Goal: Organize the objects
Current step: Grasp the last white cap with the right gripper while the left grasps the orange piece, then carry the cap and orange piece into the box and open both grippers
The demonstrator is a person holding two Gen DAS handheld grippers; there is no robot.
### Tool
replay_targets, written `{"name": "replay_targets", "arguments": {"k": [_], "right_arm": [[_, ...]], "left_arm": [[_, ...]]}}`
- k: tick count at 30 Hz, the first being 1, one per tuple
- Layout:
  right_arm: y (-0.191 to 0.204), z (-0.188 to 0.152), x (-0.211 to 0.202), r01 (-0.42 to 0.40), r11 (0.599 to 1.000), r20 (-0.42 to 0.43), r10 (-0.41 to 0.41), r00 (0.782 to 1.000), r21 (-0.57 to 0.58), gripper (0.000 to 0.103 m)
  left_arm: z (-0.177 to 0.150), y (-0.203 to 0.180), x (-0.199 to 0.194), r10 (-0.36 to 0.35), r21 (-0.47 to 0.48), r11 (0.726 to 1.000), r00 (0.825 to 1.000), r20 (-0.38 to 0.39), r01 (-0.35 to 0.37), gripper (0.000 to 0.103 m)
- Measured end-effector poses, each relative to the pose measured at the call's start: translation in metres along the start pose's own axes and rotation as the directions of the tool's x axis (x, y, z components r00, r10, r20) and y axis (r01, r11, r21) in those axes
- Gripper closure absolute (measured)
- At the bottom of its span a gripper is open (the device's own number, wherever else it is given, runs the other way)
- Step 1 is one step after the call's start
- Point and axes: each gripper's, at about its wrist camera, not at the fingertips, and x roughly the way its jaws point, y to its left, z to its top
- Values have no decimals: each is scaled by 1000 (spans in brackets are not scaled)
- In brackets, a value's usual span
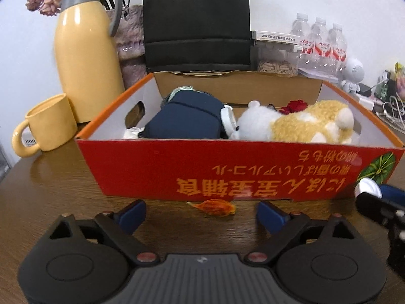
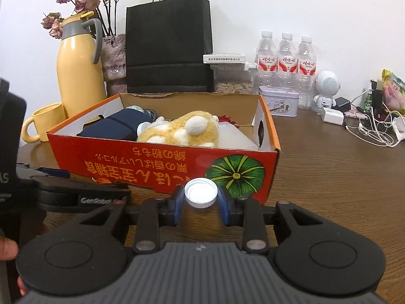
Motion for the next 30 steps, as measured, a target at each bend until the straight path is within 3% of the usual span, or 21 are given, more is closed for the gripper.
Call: {"name": "replay_targets", "arguments": {"k": [1, 4, 6, 7, 11, 18, 30], "right_arm": [[1, 0, 0, 1, 1000, 1, -1, 1000, -3, 74], [1, -1, 0, 0, 1000, 1, 0, 1000, -3, 74], [1, -1, 0, 1, 1000, -1, -1, 1000, -2, 74], [1, -1, 0, 1, 1000, -2, -1, 1000, -2, 74], [2, -2, 0, 3, 1000, -4, -3, 1000, -6, 74], [3, -2, -1, 1, 1000, 1, -1, 1000, -8, 74], [-1, 4, -26, -15, 1000, 103, 15, 995, 1, 74]], "left_arm": [[0, -2, 1, -3, -1, 1000, 1000, -1, 3, 14], [0, -4, -1, -45, -4, 999, 999, 6, 45, 33], [-1, -5, -4, -77, 8, 997, 997, 17, 77, 57], [-1, -6, -5, -82, 14, 997, 996, 22, 82, 64], [-2, -7, -7, -111, 32, 993, 994, 19, 111, 65], [-5, -3, -13, -100, 34, 994, 995, 26, 99, 65], [-6, 12, -60, -132, 16, 991, 979, 158, 131, 65]]}}
